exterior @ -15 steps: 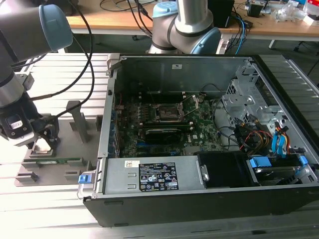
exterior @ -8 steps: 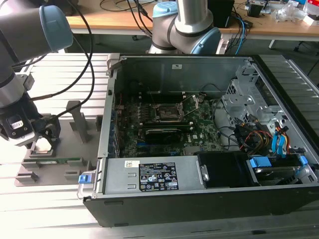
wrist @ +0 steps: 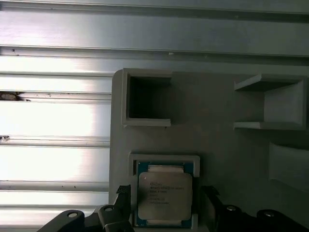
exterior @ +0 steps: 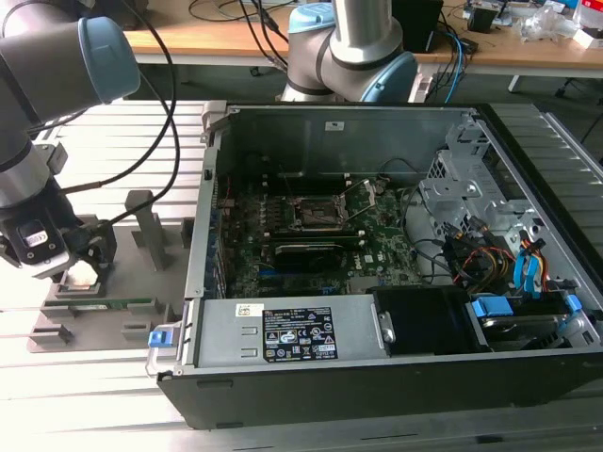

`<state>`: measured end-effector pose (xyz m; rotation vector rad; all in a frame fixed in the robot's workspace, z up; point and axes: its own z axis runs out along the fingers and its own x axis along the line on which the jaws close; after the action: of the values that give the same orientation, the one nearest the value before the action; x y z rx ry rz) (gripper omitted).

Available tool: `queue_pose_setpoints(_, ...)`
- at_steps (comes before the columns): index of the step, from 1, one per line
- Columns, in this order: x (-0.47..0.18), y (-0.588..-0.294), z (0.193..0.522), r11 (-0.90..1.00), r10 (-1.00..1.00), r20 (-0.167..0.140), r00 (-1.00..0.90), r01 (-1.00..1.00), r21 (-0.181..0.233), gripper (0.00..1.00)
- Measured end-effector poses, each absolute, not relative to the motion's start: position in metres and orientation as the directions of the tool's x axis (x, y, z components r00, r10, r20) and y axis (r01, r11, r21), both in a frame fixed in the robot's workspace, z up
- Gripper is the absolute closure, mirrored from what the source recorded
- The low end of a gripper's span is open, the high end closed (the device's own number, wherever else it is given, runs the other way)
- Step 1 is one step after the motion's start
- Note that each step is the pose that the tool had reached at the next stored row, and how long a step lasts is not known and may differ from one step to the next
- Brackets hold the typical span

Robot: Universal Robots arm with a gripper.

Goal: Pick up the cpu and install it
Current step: 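Pick up the cpu and move it towards the insertion slot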

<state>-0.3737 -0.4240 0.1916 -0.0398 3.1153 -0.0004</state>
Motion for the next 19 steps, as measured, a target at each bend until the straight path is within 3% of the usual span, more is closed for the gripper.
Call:
queue_pose_setpoints(14,-0.3737,-0.4232,0.1902,1.000,-0.026,-0.026,-0.999,-0.026,-0.001,0.32)
queue_pose_setpoints(16,-0.3737,-0.4232,0.1902,1.000,-0.026,-0.026,-0.999,-0.026,-0.001,0.45)
queue_pose_setpoints(19,-0.3737,-0.4232,0.1900,1.000,-0.026,-0.026,-0.999,-0.026,-0.001,0.45)
